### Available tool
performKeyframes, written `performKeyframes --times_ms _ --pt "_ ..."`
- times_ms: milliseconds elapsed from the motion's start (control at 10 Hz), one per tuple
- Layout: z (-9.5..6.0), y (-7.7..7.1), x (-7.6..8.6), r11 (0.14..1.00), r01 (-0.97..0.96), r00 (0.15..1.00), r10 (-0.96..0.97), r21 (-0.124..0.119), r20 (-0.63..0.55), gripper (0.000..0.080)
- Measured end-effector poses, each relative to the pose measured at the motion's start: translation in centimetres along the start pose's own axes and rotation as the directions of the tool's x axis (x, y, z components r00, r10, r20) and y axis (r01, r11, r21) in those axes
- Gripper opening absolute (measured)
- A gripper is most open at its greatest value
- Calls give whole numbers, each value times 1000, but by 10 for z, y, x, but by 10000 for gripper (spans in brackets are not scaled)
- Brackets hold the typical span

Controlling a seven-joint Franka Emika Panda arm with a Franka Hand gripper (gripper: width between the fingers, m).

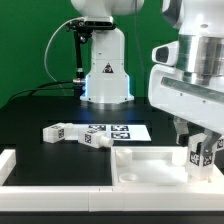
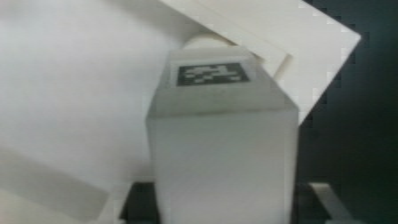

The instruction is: Assemble one leg

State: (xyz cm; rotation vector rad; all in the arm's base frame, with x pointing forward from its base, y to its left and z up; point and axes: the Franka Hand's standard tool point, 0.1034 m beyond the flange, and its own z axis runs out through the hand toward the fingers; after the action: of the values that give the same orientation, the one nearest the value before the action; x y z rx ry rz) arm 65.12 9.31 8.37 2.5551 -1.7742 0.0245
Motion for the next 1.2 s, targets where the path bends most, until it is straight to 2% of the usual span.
performKeyframes --times_ms 200,300,400,500,600,700,800,1000,1200 --pt "1 4 2 963 -268 963 268 17 29 282" --pt "1 9 2 928 -371 928 369 40 44 282" --pt "1 10 2 928 -371 928 369 39 42 282" --pt "1 9 3 935 -352 936 351 40 41 335" --pt "0 7 2 965 -257 966 256 53 37 470" --pt "-1 3 -2 991 -108 994 106 75 27 470" --pt "-3 -2 -9 994 46 999 -47 101 11 606" --pt "-2 -2 -18 955 273 962 -273 116 -16 636" --pt "-1 -1 -14 909 401 916 -400 111 -33 647"
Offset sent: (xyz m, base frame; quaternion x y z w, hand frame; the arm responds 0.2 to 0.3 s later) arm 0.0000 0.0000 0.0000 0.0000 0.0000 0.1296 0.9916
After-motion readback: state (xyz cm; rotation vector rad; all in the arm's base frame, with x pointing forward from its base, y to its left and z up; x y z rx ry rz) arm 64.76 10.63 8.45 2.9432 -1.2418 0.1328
